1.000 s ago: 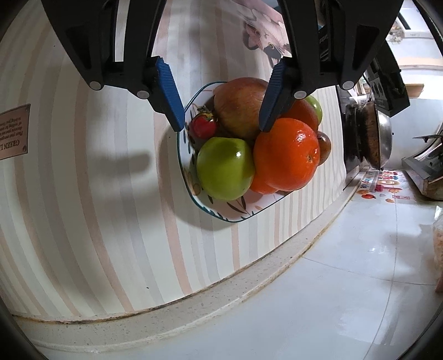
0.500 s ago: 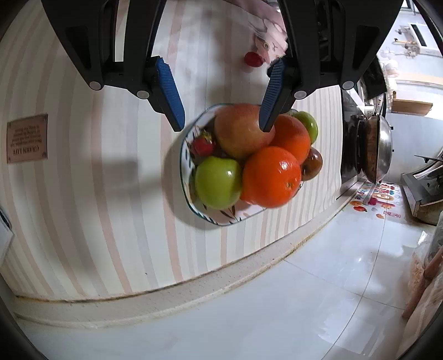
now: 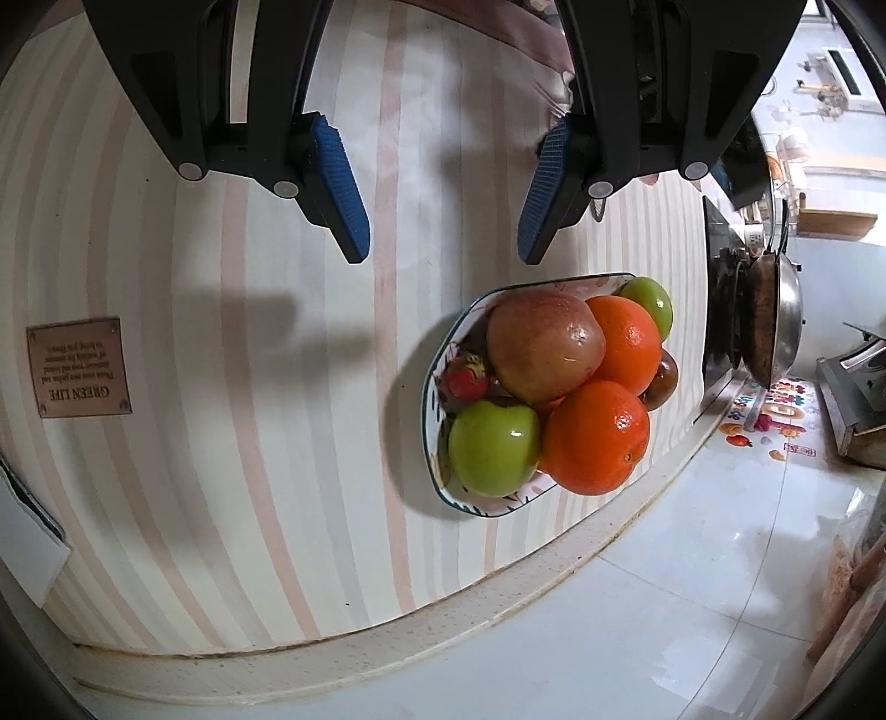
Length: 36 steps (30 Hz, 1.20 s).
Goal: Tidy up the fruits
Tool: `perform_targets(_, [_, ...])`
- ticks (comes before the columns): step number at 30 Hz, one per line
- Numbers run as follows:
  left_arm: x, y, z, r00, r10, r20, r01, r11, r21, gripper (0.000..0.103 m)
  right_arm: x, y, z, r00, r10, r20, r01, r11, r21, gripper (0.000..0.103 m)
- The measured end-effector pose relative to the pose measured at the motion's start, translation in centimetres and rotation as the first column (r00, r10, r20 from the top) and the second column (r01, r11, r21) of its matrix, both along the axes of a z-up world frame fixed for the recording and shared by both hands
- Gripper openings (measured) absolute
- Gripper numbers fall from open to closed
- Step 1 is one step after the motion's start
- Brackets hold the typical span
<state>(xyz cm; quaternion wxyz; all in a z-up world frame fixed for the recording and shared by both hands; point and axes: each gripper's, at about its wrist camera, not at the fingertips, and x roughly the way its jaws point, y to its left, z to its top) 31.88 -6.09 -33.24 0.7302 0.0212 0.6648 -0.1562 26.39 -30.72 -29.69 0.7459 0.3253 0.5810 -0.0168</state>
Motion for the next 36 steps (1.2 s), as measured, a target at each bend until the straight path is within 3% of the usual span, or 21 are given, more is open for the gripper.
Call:
perform_targets(8, [6.6, 2.5, 2.8, 0.985, 0.107, 0.134, -0.104, 0.994, -0.031, 0.028, 1.8, -0.8, 0.6, 0.998, -0.043, 0.037, 0.043, 0.999, -0.004, 0.059])
perform_targets(11, [8.3, 2.3, 2.8, 0.976, 0.084, 0.201, -0.084, 0.996, -0.008, 0.028, 2.8, -1.0, 1.0, 0.998, -0.05, 0.05, 0.051, 0.999, -0.012, 0.059])
perform_targets(16, [7.7, 2.0, 2.7, 0.956, -0.002, 0.292, -0.014, 0.998, 0.055, 0.028, 3.4, -1.1, 2.5, 0.996, -0.047, 0.079, 0.049, 0.998, -0.033, 0.059])
perform_targets(22, [7.3, 2.1, 2.5, 0.959, 0.014, 0.283, -0.035, 0.997, 0.068, 0.032, 3.2, -1.2, 2.7, 0.997, -0.04, 0.071, 0.043, 0.998, -0.036, 0.059])
perform_targets(26, [7.2, 3.5, 2.9, 0.964, 0.087, 0.251, -0.095, 0.995, 0.02, 0.033, 2.8, -1.1, 3.1, 0.996, -0.029, 0.082, 0.031, 0.999, -0.032, 0.059])
perform_targets(29, [7.0, 4.4, 4.2, 0.96, 0.128, 0.247, -0.129, 0.992, -0.011, 0.05, 2.7, -0.9, 3.8, 0.995, -0.007, 0.095, 0.012, 0.999, -0.05, 0.059])
perform_targets(30, [6.7, 4.7, 4.6, 0.958, 0.138, 0.252, -0.138, 0.99, -0.016, 0.061, 2.7, -0.7, 4.1, 0.995, 0.004, 0.099, 0.003, 0.998, -0.063, 0.06])
perform_targets(31, [6.3, 5.0, 5.2, 0.955, 0.145, 0.257, -0.145, 0.989, -0.019, 0.074, 2.7, -0.6, 4.3, 0.995, 0.012, 0.101, -0.005, 0.997, -0.075, 0.065])
perform_targets(33, [5.3, 5.2, 6.0, 0.951, 0.138, 0.275, -0.143, 0.99, -0.002, 0.085, 2.6, 0.3, 5.2, 0.993, 0.057, 0.104, -0.04, 0.987, -0.157, 0.075])
perform_targets(36, [3.7, 4.9, 7.1, 0.952, 0.118, 0.284, -0.133, 0.991, 0.033, 0.086, 2.5, 2.2, 6.5, 0.985, 0.138, 0.102, -0.104, 0.954, -0.282, 0.087])
